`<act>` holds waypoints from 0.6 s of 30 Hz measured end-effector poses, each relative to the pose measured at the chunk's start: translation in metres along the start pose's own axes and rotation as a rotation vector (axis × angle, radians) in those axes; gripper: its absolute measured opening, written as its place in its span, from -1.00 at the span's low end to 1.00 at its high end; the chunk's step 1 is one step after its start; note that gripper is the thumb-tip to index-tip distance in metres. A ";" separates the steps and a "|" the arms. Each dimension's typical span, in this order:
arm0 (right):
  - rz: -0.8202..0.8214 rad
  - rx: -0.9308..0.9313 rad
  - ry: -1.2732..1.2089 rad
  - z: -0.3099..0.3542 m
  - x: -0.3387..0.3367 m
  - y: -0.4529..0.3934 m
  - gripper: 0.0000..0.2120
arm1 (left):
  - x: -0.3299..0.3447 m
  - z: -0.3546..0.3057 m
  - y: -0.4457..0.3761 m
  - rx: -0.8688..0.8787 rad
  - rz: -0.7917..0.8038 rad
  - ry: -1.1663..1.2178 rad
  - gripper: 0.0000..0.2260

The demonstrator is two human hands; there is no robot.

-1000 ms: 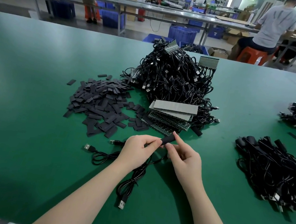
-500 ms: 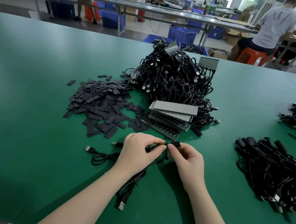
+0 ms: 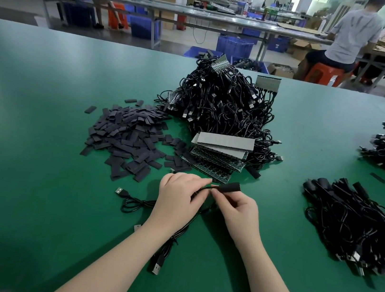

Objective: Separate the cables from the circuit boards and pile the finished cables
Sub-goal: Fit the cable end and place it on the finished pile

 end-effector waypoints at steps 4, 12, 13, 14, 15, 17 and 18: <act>-0.084 0.091 -0.192 0.002 -0.009 -0.005 -0.86 | 0.001 -0.001 0.003 -0.034 0.028 -0.060 -0.53; -0.212 0.158 -0.537 0.012 -0.028 -0.011 -0.89 | 0.004 -0.002 0.002 -0.007 0.096 -0.062 -0.56; -0.249 0.122 -0.563 0.019 -0.036 -0.012 -0.88 | 0.004 -0.002 0.002 -0.010 0.091 -0.058 -0.58; -0.290 0.075 -0.582 0.027 -0.045 -0.011 -0.87 | 0.004 -0.002 0.003 -0.015 0.090 -0.054 -0.60; -0.341 0.025 -0.582 0.035 -0.057 -0.011 -0.85 | 0.005 -0.002 0.003 -0.020 0.095 -0.052 -0.62; -0.477 -0.050 -0.480 0.052 -0.085 -0.009 -0.84 | 0.006 -0.001 0.003 -0.023 0.117 -0.053 -0.65; -0.553 -0.069 -0.356 0.060 -0.101 -0.008 -0.86 | 0.007 -0.001 0.002 -0.021 0.131 -0.051 -0.67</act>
Point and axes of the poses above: each hand's wrist, its own y-axis away from the middle knuckle, its own x-axis out of the palm, z = x × y, the point moved 3 cm from there along -y, towards the middle knuckle, and after that the axes turned 10 degrees about x, right-handed, at the moved point
